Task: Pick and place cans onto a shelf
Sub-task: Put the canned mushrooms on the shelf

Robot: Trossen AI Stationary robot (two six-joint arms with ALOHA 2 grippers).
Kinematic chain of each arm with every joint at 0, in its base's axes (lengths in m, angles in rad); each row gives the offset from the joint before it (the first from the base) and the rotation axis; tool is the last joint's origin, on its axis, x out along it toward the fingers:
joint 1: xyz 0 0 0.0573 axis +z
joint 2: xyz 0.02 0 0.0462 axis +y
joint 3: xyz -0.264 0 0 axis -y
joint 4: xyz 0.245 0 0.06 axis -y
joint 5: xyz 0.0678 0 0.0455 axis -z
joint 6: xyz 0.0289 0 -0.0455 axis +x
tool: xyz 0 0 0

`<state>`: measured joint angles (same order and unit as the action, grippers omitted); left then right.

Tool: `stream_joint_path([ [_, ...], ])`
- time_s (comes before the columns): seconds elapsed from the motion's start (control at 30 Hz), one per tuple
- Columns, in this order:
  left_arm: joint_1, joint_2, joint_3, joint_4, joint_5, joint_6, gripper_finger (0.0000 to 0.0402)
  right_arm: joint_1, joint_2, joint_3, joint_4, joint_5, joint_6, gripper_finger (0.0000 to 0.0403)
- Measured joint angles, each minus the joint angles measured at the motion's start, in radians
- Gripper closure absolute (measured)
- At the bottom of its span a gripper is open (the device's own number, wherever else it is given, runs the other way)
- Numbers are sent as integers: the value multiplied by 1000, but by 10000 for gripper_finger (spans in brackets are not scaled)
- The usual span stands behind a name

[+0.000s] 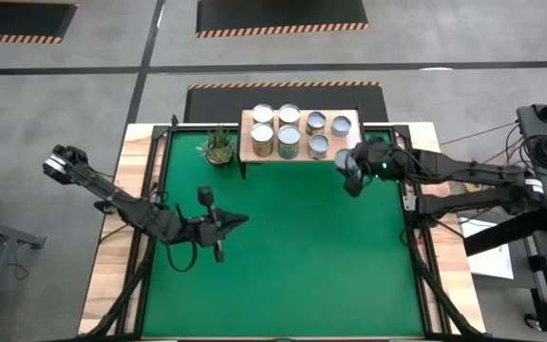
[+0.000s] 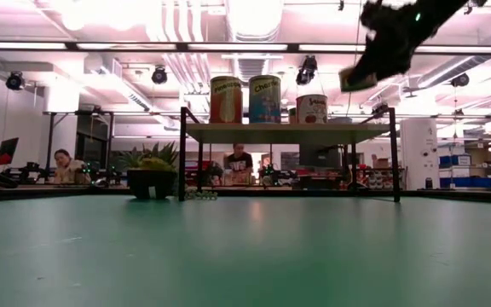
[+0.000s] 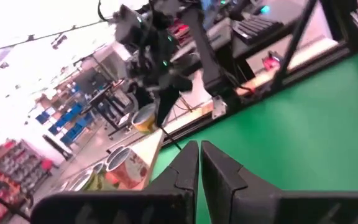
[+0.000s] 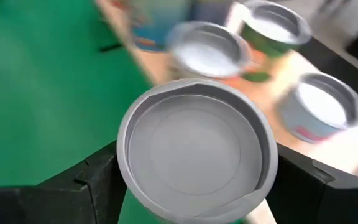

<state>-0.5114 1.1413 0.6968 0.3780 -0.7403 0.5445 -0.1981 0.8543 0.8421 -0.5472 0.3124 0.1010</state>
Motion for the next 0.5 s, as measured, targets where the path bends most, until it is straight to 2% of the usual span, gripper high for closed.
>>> stream_joint_path([
  [0.1, 0, -23, 0, -35, -8, -46, 402, -97, 4, -41, 37, -24, -29, 119],
  [0.27, 0, -31, 0, -65, -10, -76, 402, -246, 6, -98, 149, -146, -50, 114],
  [0.37, 0, -30, 0, -65, -10, -77, 402, -306, 18, -128, 206, -194, -54, 113],
  [0.5, 0, -30, 0, -65, -10, -78, 402, -353, 56, -159, 260, -200, -71, 112],
])
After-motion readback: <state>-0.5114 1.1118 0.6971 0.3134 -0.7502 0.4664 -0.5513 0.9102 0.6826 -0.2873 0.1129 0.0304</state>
